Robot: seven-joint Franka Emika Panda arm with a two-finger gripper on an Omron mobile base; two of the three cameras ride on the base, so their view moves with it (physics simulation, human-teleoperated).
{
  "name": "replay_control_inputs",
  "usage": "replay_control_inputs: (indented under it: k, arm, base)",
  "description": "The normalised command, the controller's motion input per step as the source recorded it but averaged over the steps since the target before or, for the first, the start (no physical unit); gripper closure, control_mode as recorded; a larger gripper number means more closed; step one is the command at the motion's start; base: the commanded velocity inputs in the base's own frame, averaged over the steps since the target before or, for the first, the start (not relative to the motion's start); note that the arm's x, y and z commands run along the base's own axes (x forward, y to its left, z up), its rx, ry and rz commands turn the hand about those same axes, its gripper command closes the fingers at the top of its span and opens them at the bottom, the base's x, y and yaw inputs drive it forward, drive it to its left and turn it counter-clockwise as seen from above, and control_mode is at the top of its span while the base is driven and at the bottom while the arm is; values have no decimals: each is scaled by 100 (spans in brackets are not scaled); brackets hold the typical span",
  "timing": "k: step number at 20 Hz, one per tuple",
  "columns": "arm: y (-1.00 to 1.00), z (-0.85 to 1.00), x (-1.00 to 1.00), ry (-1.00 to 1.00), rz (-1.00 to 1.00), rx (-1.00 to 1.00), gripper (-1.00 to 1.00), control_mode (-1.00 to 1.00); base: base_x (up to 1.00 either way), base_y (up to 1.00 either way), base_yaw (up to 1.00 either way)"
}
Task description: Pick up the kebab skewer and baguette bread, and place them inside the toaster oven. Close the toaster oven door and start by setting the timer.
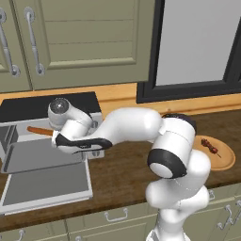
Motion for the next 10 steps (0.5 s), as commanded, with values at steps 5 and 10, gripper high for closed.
replay_control_inputs:
  k: [5,10]
  arm:
    - [0,-13,0,0,0,0,-100,-100]
    - [1,-24,0,5,1,0,-100,-100]
  base:
    - [0,0,0]
    - [0,0,0]
